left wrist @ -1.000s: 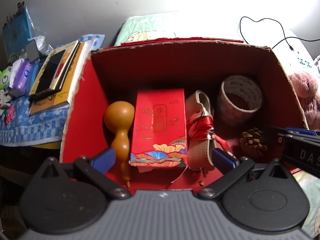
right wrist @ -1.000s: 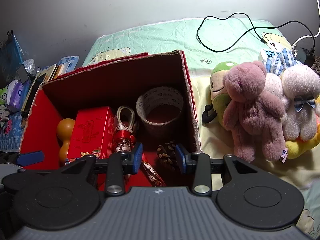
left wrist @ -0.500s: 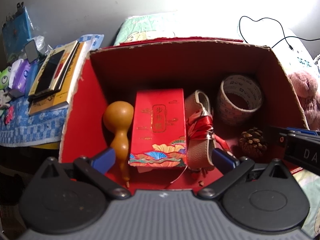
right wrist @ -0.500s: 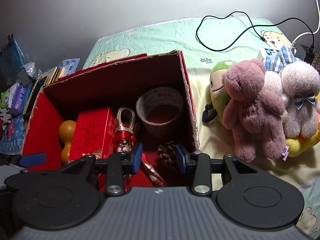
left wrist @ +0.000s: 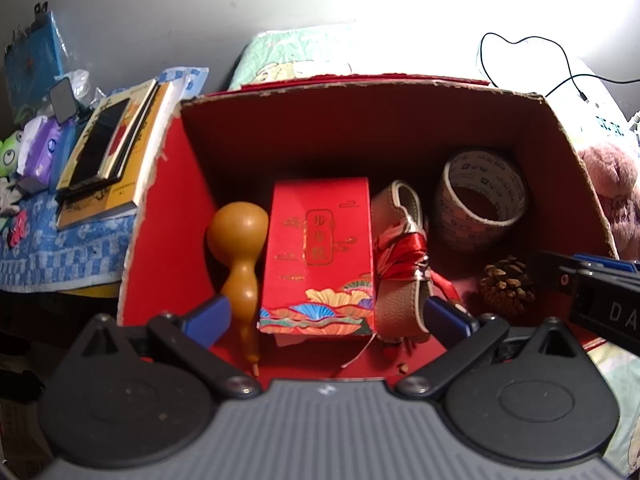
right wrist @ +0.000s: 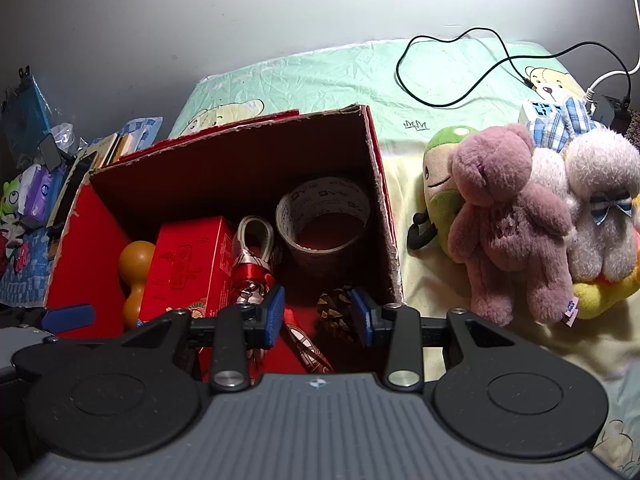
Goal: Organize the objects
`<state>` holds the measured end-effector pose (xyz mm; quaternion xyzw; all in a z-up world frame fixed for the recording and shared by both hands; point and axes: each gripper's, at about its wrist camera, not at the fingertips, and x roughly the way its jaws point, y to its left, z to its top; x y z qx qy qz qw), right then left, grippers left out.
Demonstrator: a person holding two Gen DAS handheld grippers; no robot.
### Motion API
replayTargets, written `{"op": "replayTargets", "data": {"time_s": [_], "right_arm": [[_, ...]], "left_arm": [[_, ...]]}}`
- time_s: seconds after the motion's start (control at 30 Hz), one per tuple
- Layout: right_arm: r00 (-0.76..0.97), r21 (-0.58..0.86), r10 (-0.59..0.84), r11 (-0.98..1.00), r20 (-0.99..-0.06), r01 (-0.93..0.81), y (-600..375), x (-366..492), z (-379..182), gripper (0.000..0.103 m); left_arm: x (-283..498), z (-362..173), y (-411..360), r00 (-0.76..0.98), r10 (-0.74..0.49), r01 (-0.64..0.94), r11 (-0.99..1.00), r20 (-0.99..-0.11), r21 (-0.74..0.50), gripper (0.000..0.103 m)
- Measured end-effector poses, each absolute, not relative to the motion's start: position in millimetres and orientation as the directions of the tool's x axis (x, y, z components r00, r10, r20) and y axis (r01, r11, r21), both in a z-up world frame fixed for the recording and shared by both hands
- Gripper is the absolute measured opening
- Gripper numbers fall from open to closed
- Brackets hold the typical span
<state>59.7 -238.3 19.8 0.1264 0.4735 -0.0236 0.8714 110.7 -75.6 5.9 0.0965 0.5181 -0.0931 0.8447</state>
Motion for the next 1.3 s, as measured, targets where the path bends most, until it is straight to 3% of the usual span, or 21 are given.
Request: {"op": "replayTargets", "data": {"time_s": [1.3], "right_arm": [[0.572, 0.159, 0.049, 0.977, -0.819, 0.144, -235.7, 60.4, 27.7, 0.039]], "left_arm": [[108.2, 11.3, -76.8, 0.459, -0.065, 0.266, 0.962, -0.886, 0.067, 0.102]]}}
